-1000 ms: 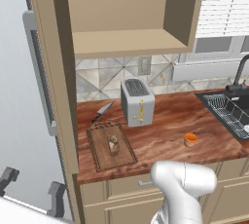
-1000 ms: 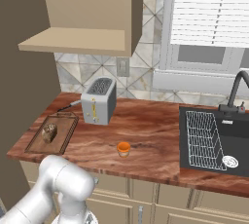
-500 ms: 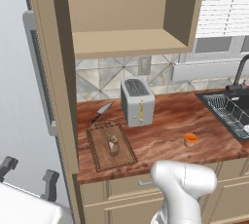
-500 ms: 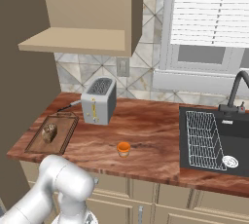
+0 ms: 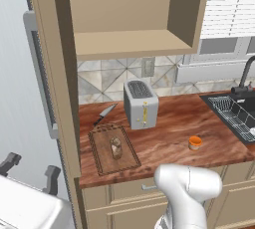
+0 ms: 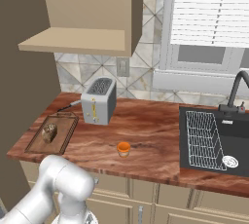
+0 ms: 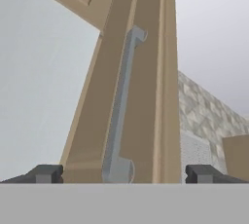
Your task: Pick the bread, place it on the cutting board, pick the jam, place it on the counter, and close the cabinet.
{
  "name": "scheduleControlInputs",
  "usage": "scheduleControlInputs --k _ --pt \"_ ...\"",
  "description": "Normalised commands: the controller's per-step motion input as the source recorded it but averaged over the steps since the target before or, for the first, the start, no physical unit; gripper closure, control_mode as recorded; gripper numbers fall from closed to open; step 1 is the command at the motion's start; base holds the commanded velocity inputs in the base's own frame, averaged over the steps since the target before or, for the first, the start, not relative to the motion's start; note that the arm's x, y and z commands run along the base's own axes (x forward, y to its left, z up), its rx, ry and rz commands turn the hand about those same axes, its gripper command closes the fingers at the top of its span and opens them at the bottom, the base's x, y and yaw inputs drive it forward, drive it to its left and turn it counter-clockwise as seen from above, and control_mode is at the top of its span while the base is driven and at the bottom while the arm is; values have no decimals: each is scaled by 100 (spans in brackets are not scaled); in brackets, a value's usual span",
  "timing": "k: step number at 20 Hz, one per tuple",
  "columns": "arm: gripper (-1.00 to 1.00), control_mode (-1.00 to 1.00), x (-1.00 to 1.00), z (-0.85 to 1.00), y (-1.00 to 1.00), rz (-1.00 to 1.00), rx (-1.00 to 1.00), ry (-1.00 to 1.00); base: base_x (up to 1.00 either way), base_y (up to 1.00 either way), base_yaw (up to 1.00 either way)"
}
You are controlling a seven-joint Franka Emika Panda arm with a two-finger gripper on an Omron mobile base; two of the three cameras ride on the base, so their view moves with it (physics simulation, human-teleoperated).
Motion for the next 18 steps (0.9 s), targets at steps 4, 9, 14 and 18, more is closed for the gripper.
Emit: scheduleControlInputs --k 4,9,14,18 --pt "-100 -100 14 0 0 -4 0 -1 0 0 0" --pt "-100 -100 7 0 0 -6 0 -2 0 0 0" --pt "-100 -100 3 0 1 -7 0 -3 0 0 0" --pt "-100 -100 7 0 4 -9 0 -3 0 0 0"
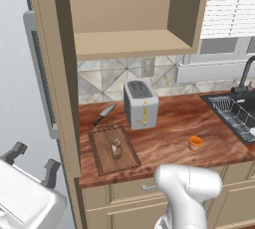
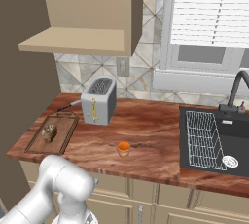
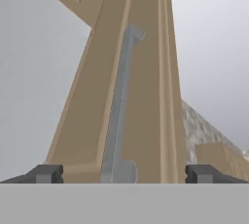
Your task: Pick the bread, place it on the cutting board, pick the jam, place it on the counter, and close the cabinet.
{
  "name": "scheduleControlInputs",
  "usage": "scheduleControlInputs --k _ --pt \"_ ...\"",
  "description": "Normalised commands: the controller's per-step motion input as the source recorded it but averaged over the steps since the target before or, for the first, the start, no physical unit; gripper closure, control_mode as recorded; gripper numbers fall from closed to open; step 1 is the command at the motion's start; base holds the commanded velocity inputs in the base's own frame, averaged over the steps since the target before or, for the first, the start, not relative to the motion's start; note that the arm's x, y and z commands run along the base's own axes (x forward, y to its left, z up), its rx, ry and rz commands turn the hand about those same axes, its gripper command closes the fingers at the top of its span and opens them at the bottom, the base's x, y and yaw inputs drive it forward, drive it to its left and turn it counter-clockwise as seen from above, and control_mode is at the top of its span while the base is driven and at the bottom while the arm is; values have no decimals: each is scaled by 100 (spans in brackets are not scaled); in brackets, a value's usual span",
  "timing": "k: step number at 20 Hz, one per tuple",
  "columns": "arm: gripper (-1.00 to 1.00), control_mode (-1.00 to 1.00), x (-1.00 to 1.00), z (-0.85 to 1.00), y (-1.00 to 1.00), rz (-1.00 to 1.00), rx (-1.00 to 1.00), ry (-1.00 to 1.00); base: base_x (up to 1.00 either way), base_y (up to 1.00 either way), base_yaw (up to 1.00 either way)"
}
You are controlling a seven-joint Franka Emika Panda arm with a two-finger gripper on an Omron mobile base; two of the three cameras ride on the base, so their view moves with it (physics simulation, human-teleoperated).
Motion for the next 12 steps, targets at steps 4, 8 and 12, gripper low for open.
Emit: scheduleControlInputs --k 4,8,12 --pt "-100 -100 13 0 0 -9 0 -3 0 0 0" --pt "-100 -100 10 0 1 -9 0 -3 0 0 0" --pt "-100 -100 12 0 3 -9 0 -3 0 0 0"
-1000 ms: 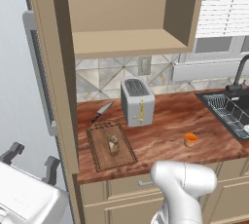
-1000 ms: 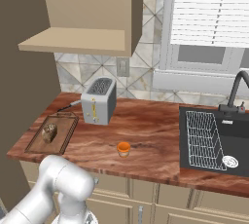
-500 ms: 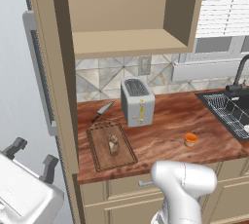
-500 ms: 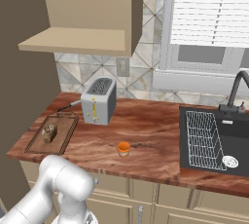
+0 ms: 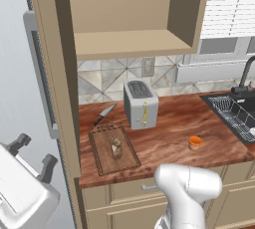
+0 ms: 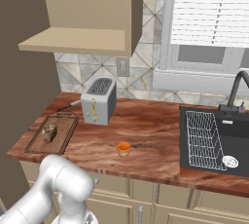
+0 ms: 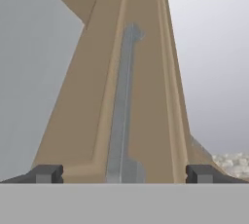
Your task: Pick the bread, place it on the cutting board, pick the jam, place it on the counter, and close the cabinet.
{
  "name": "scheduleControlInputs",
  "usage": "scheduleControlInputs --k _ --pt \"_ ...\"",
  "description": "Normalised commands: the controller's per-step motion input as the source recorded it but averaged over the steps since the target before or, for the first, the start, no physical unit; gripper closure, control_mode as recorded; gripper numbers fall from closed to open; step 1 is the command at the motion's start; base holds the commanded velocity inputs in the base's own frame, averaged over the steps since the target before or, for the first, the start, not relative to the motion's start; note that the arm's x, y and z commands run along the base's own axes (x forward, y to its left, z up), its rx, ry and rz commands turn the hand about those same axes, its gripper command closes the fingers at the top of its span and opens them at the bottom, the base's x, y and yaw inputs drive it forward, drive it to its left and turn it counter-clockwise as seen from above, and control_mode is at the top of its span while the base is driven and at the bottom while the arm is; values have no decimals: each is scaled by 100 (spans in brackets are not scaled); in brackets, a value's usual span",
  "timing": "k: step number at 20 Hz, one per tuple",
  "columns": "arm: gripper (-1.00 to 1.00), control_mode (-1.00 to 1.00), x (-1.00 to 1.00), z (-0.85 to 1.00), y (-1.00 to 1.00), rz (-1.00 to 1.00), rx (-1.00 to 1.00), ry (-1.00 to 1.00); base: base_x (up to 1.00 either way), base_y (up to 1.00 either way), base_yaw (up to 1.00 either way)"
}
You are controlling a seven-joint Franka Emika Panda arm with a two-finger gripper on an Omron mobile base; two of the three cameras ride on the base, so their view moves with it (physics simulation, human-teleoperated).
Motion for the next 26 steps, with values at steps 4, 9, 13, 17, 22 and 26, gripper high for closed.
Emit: scheduleControlInputs --k 4,9,13,17,22,26 --pt "-100 -100 10 0 5 -8 0 -3 0 0 0" --pt "-100 -100 9 0 5 -7 0 -3 0 0 0" --pt "-100 -100 7 0 5 -6 0 -3 0 0 0" --pt "-100 -100 4 0 0 -6 0 -5 0 0 0" --pt "-100 -100 1 0 0 -4 0 -4 0 0 0" --pt "-100 -100 0 0 0 -3 0 -3 0 0 0"
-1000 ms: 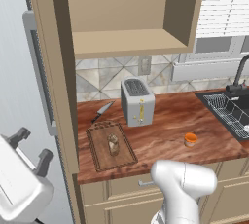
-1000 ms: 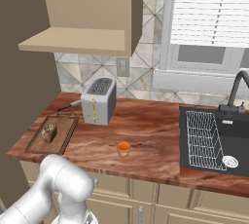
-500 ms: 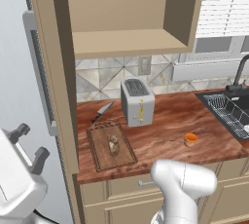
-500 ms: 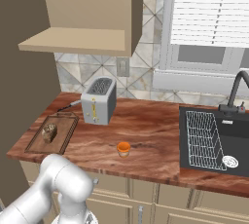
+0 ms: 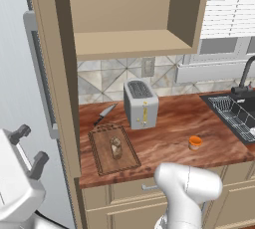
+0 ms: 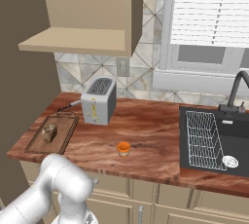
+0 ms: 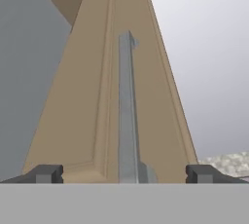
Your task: Pick the bread, place it on the cutting board, pick the jam, place it on the counter, and close the cabinet.
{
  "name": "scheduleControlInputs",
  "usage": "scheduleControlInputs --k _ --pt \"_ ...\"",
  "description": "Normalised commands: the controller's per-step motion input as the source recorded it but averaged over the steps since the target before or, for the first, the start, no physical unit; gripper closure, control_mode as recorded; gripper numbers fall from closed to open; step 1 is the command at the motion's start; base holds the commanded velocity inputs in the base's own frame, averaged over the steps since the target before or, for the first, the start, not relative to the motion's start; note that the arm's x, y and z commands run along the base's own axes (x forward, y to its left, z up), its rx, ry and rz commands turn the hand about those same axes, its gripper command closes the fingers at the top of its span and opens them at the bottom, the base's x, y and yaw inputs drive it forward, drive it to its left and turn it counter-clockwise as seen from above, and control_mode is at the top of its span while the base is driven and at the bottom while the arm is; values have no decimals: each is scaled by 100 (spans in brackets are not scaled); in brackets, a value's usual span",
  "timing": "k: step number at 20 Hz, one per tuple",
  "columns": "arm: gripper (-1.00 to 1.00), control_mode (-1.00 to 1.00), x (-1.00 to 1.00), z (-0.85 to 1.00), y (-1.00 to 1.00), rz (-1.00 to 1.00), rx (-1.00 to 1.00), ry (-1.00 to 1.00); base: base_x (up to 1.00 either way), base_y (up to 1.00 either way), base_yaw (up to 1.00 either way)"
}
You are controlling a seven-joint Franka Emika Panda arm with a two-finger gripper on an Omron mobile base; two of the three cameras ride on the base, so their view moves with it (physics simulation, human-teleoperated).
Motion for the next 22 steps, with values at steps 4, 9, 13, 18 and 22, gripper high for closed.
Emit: scheduleControlInputs --k 4,9,13,18,22 --pt "-100 -100 0 0 -3 -4 0 -2 0 0 0" --pt "-100 -100 0 0 -9 -8 2 0 0 0 0" --pt "-100 -100 0 0 -6 -8 1 0 0 0 0" --pt "-100 -100 0 0 0 -7 0 0 0 0 0" --pt "-100 -100 1 0 0 -6 1 0 0 0 0"
